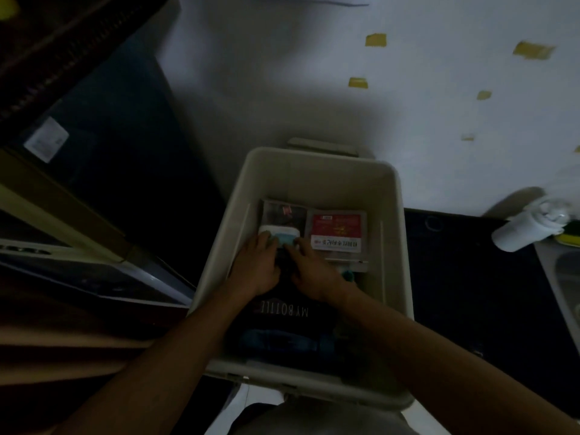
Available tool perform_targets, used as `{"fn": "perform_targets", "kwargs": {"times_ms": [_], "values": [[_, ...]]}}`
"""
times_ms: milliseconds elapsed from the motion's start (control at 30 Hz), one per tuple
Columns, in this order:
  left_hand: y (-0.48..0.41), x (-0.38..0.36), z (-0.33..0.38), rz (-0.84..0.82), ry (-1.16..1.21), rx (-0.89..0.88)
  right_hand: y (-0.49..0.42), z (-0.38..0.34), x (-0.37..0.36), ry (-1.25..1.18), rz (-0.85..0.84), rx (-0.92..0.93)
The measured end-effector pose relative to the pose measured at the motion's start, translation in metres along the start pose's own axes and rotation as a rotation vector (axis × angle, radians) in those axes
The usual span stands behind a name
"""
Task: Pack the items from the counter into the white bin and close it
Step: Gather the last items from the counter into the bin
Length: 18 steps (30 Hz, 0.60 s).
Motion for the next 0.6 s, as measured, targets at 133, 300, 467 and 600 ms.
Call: {"fn": "perform_targets", "kwargs": {"times_ms": [133, 300, 467, 600], "values": [[0.006, -0.01, -0.004, -0.07, 0.016, -0.018, 0.008, -0.003, -0.006, -0.067, -0.056, -0.005], [0.006, -0.02, -0.009, -0.197, -0.006, 0.01, 0.007, -0.01, -0.01, -0.088, -0.119, 0.006], [0.005, -0.014, -0.003, -0.159, -0.015, 0.023, 0.01, -0.007, -0.007, -0.095, -0.146, -0.006], [0.009, -0.01, 0.0, -0.155, 0.005, 0.011, 0.017, -0.002, 0.008, -0.153, -0.122, 0.002]]}}
Point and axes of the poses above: each hand's wrist, its own y-axis away from the middle knuckle, its own x-axis out of the back of the hand, z = x × y, the point moved 8 cm from there along -y, towards the middle knuckle, and after that the axes turned 2 degrees about y, right-handed, at the moved point
